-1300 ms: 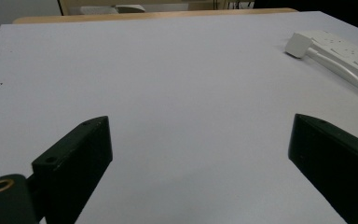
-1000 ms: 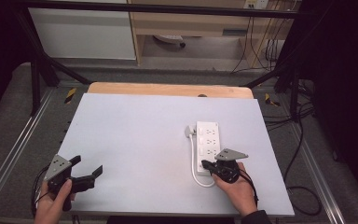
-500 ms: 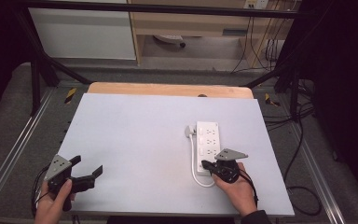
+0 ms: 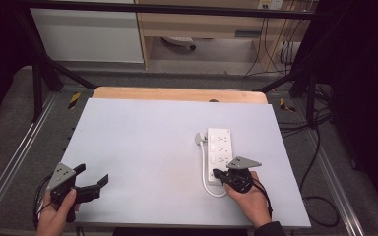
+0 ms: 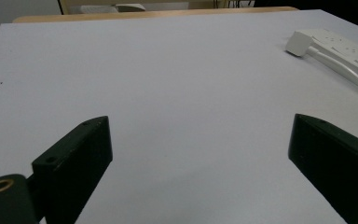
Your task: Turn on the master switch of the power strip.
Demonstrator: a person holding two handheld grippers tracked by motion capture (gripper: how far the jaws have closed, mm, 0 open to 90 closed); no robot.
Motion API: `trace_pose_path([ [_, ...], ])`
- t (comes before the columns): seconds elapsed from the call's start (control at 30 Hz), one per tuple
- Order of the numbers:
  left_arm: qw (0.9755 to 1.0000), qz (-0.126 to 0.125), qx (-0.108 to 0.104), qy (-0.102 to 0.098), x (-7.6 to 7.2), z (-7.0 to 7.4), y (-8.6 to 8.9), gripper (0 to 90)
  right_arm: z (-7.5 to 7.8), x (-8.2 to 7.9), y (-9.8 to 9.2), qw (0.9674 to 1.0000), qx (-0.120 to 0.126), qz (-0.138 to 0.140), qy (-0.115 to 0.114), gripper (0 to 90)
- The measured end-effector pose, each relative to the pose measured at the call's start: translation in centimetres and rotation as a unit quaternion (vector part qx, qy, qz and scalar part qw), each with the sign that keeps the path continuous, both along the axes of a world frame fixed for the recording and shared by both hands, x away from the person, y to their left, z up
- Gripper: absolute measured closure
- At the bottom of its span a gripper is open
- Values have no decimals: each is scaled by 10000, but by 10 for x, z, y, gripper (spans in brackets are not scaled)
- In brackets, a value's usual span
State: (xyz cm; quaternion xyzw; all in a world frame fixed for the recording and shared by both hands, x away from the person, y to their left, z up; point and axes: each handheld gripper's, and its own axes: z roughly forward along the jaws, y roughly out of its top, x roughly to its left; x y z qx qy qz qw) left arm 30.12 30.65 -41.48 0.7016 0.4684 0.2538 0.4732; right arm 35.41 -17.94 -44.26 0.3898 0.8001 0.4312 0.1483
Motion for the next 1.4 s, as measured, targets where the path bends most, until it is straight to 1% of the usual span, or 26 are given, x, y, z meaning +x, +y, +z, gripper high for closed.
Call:
trace_pose_path([
  [1.0, 10000, 1, 18, 22, 0, -1, 0, 62, 0, 0, 1, 10000, -80, 12, -10, 900],
  [1.13, 10000, 0, 21, 24, 0, -1, -1, 62, 1, 0, 2, 9999, -133, 25, -62, 900],
  [1.4, 10000, -3, 23, 25, 0, -1, 0, 62, 2, -1, 4, 9997, -237, 37, -67, 900],
])
